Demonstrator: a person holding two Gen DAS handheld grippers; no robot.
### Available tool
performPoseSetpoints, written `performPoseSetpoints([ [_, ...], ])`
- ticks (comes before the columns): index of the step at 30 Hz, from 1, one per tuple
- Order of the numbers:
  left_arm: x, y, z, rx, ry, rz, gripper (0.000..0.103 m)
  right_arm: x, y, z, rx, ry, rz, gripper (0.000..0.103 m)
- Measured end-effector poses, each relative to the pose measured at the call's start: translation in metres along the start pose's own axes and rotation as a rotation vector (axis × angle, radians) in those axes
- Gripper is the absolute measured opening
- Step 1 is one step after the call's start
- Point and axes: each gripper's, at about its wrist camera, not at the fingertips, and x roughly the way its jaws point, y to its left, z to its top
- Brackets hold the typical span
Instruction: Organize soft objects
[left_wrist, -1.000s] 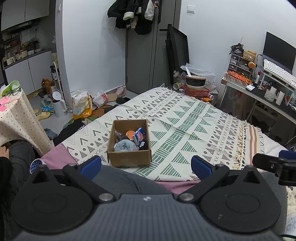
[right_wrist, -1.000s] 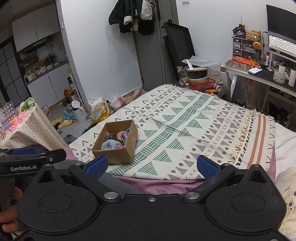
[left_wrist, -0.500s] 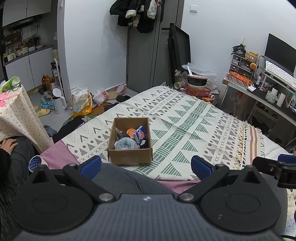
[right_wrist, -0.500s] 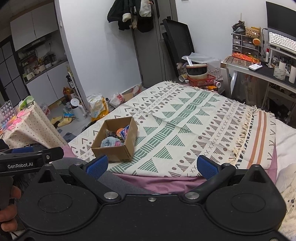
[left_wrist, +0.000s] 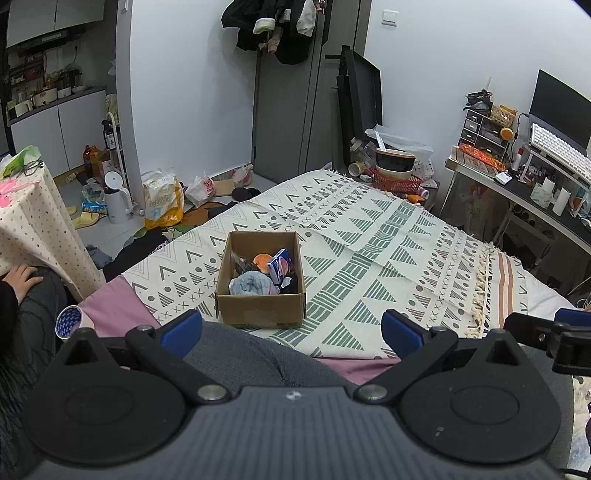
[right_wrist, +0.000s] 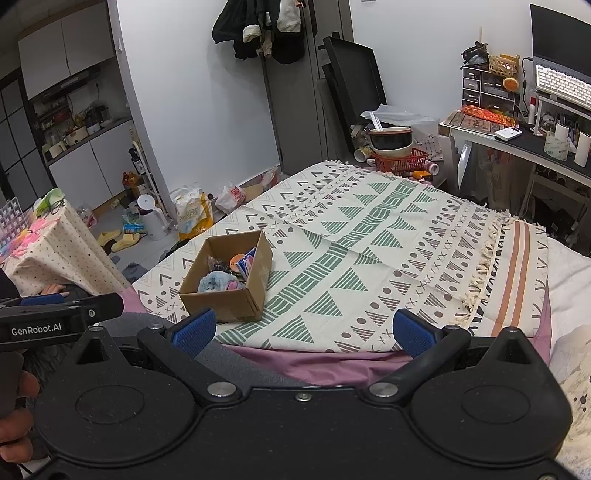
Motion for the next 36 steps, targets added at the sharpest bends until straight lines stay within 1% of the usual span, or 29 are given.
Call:
performPoseSetpoints([
  [15,-0.001,-0.002,0.001,0.014,-0.006,0.005,0.102,0.001,-0.002,0.000,0.006,0.000,-0.007,0.103],
  [28,0.004,-0.008,-0.001,0.022,0.005,0.000,0.102,0.003,-0.004,-0.002,0.008,0.002,-0.012,0.103],
  [33,0.008,-0.010,-0.001,0.015,0.011,-0.008,0.102,0.008,-0.004,-0.004,0.009,0.007,-0.004,0.103],
  [36,0.010,-0.010,-0.001,0.016,0.011,-0.012,0.102,0.013,-0.003,-0.006,0.009,0.018,-0.013,0.103],
])
